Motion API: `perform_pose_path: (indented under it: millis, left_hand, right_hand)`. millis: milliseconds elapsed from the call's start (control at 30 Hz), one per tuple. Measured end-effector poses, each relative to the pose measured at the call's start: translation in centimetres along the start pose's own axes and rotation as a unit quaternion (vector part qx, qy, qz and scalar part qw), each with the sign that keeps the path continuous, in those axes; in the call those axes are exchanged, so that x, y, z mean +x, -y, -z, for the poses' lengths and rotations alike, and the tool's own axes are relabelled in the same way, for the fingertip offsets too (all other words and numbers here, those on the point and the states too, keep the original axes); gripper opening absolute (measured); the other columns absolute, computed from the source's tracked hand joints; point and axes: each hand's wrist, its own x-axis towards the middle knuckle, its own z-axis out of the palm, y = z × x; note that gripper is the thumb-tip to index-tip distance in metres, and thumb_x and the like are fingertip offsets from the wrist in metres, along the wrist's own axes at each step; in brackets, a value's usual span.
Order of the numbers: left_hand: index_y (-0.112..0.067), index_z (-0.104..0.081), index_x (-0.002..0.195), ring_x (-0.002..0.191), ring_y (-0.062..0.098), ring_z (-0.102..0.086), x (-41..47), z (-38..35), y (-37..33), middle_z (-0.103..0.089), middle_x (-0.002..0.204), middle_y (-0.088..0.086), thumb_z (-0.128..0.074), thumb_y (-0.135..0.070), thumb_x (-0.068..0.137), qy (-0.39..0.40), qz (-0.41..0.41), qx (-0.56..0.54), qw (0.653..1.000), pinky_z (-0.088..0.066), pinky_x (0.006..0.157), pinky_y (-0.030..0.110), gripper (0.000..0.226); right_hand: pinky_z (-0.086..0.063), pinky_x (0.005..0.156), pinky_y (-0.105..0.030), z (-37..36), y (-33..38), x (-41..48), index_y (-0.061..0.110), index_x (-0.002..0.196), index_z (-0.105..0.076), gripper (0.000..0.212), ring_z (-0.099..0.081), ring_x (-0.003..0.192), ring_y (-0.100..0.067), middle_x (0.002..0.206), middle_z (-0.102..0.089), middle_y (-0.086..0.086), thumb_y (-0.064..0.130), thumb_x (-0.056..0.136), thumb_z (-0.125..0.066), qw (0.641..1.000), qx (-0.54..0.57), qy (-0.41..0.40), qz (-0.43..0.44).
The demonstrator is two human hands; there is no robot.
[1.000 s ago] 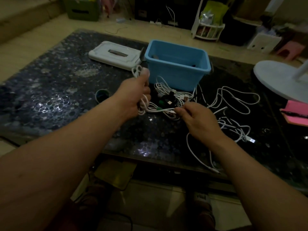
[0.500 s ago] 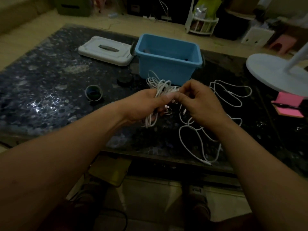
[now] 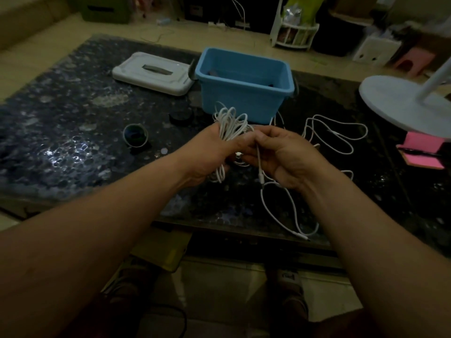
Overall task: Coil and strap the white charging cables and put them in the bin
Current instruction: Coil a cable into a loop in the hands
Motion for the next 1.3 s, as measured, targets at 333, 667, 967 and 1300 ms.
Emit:
perform_pose_path:
  millis: [333, 667, 967, 1300]
  left_hand:
    - [-0.011, -0.064, 0.134, 0.113, 0.018, -0.073, -0.1, 0.7, 1.2, -0.077, 0.119, 0.004, -0.073, -0.001, 0.094, 0.034, -0.004, 0.068, 0.997, -0.058, 0.1, 0.036, 0.042]
    - [-0.021, -0.064, 0.118, 0.056, 0.019, -0.057, -1.6, 1.3, 0.4, -0.066, 0.062, -0.011, -0.047, -0.017, 0.111, -0.024, 0.025, 0.073, 0.997, -0.057, 0.057, 0.038, 0.019]
    - [-0.012, -0.067, 0.101, 0.05, 0.013, -0.062, -3.2, 2.4, 0.4, -0.067, 0.061, -0.003, -0.049, -0.001, 0.1, -0.025, 0.082, 0.079, 0.993, -0.054, 0.049, 0.032, 0.021]
    - [-0.007, -0.061, 0.13, 0.1, 0.032, -0.068, -3.6, 5.0, 2.1, -0.07, 0.115, 0.014, -0.047, -0.024, 0.107, -0.085, 0.045, 0.391, 0.915, -0.056, 0.087, 0.047, 0.032]
  right_hand:
    - [-0.062, 0.079, -0.038, -1.8, -1.3, 0.1, 0.001, 0.132, -0.069, 0.033, -0.072, 0.098, -0.029, 0.124, -0.073, -0.023, 0.01, 0.101, -0.064, 0.999, 0.019, 0.008, -0.034]
    - [-0.059, 0.058, -0.03, -4.3, -2.0, 0.1, 0.007, 0.116, -0.066, 0.039, -0.077, 0.086, -0.02, 0.109, -0.077, -0.009, 0.04, 0.096, -0.074, 0.993, -0.09, -0.058, 0.057]
    - [-0.062, 0.085, -0.047, -8.6, -3.4, 1.3, 0.009, 0.105, -0.07, 0.022, -0.078, 0.096, -0.025, 0.102, -0.082, 0.001, 0.032, 0.101, -0.07, 0.975, -0.167, -0.058, 0.135]
    - [-0.06, 0.085, -0.035, -11.6, -4.5, 3.3, 0.006, 0.11, -0.069, 0.03, -0.077, 0.09, -0.009, 0.094, -0.082, 0.005, 0.035, 0.106, -0.062, 0.961, -0.203, -0.102, 0.155]
